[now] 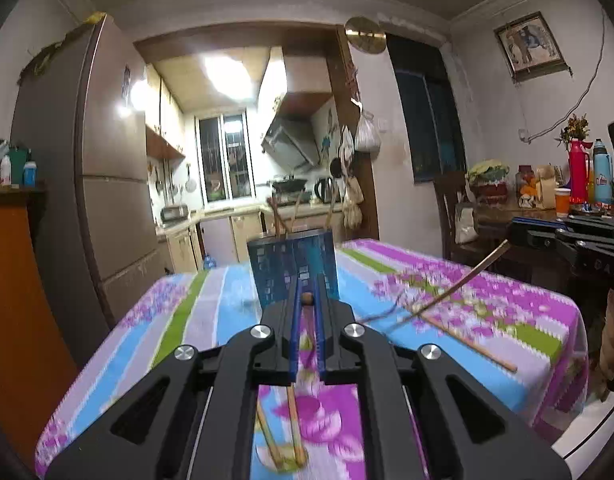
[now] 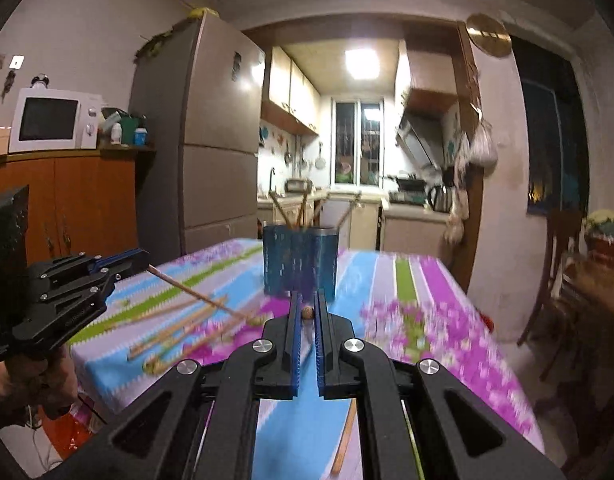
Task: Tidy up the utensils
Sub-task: 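Close the left gripper on a wooden chopstick while the right gripper grasps another, then carry both chopsticks over the teal holder and open both grippers to drop them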
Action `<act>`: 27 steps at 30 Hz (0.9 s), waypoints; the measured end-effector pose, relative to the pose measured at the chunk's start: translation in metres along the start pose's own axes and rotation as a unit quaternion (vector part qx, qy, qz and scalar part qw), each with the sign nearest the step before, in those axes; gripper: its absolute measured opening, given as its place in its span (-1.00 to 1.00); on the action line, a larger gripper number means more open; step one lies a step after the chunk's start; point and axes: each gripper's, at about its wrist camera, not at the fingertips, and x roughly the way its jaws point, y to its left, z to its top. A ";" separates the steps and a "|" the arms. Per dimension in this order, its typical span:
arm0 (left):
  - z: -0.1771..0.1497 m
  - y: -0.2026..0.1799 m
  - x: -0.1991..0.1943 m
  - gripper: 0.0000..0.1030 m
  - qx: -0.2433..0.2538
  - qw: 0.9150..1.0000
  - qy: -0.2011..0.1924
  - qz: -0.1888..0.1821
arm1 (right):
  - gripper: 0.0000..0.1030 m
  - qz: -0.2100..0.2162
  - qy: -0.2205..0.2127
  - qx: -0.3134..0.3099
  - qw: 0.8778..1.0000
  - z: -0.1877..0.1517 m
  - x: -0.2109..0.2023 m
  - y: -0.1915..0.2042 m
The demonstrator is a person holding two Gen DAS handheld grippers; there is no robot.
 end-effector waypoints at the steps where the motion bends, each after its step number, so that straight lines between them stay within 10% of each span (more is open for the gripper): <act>1: 0.003 0.000 0.001 -0.91 0.001 1.000 -0.003 0.000 | -0.86 0.003 -0.003 -0.004 1.000 0.006 0.003 -0.001; 27: 0.095 0.043 0.072 -0.91 -0.031 0.999 0.004 -0.027 | -0.86 0.056 0.033 -0.008 0.998 0.107 0.082 -0.029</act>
